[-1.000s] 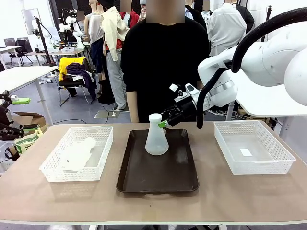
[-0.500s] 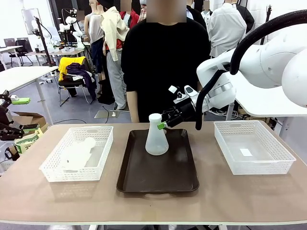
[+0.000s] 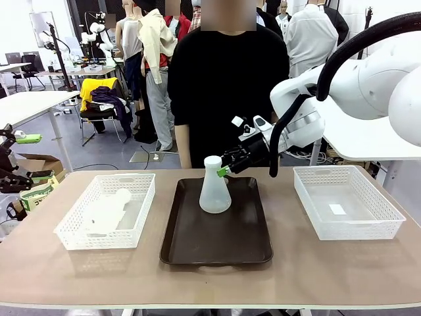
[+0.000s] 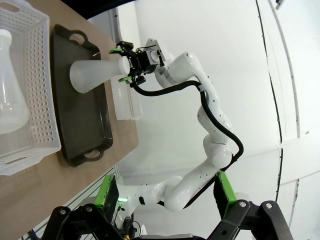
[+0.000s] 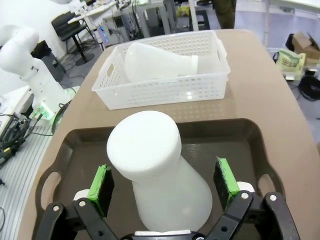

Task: Prepare the laboratory tools.
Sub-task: Pick up the Big flask that the person points to.

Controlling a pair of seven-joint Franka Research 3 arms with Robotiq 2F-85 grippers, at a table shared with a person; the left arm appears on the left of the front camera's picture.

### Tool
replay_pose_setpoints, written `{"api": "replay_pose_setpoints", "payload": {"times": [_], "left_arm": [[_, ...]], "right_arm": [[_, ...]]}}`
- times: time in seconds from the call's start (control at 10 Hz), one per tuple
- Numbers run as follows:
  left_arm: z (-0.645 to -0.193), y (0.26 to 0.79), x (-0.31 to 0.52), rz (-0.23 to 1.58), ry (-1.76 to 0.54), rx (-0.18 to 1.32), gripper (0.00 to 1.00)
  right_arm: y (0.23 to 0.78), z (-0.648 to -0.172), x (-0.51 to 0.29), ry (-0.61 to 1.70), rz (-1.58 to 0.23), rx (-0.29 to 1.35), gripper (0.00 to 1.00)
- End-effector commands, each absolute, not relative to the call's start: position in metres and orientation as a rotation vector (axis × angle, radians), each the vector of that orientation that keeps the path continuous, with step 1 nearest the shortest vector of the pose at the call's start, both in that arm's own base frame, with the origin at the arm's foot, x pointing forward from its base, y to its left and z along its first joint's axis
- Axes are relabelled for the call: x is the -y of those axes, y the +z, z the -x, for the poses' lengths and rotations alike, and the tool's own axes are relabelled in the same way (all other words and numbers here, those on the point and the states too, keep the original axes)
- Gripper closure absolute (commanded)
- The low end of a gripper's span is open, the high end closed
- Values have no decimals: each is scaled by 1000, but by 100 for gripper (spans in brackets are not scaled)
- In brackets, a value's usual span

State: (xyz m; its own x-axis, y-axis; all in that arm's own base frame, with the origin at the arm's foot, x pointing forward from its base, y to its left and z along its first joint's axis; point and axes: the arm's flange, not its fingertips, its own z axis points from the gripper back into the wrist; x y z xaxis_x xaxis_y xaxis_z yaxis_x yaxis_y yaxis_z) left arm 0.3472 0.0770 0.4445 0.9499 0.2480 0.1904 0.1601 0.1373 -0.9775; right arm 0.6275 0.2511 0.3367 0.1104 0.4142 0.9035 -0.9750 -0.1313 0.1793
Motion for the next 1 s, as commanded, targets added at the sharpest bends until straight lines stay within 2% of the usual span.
{"api": "replay_pose_setpoints", "payload": {"times": [0.0,0.5,0.9], "left_arm": [[-345,445,-78,1442,52,343,0],[-345,445,-78,1442,52,343,0],[-345,445,-78,1442,52,343,0]], "right_arm": [[353,-619,-234,1346,-1018,687,0],[400,-588,-141,1186,-967,803,0],[422,-565,-103,1147,-930,919,0]]}}
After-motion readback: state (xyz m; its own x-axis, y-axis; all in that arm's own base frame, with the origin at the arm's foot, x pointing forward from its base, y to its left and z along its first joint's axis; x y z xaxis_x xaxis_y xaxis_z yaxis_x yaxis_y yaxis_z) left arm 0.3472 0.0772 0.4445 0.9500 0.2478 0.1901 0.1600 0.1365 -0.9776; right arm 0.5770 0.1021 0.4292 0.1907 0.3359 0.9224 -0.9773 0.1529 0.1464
